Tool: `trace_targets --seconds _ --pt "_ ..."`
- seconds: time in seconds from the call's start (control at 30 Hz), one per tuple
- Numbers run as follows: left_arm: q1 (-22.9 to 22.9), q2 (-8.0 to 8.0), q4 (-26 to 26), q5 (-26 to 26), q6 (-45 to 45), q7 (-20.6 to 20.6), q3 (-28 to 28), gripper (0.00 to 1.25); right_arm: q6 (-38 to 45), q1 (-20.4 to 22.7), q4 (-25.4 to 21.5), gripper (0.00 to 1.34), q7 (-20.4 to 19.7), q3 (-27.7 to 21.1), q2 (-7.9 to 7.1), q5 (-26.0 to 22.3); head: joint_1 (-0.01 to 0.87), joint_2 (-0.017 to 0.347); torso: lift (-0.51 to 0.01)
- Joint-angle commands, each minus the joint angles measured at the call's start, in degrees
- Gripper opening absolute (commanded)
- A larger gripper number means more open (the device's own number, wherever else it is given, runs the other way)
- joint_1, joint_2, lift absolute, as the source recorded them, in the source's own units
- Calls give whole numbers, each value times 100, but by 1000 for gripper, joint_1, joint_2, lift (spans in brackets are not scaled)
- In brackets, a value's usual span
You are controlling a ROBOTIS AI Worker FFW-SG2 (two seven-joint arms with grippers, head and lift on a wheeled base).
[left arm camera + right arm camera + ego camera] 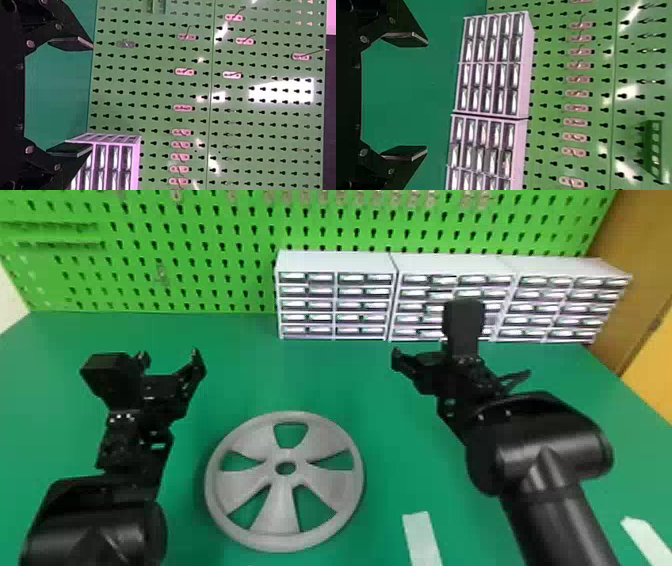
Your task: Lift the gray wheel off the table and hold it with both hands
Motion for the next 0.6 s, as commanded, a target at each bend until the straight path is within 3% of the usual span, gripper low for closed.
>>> trace_targets --seconds 0.0,0.1,0.17,0.47,0.57 --pt "2 -18 0 15 -30 0 9 881 822 -248 -248 1011 -298 248 -122 -424 711 15 -98" --pt "2 -9 0 15 -38 0 9 881 1359 -441 -345 1011 -579 433 -219 -723 711 15 -98" --pt "2 9 -9 15 -38 0 9 879 1763 -590 -345 1011 -860 477 -254 -1198 711 15 -98" --pt "-15 79 -18 77 -65 80 -35 879 2642 -960 -301 1011 -2029 829 -316 -2543 711 15 -98" --pt "-15 114 -26 103 -74 132 -62 879 2976 -1127 -151 1011 -2187 881 -307 -3000 711 15 -98"
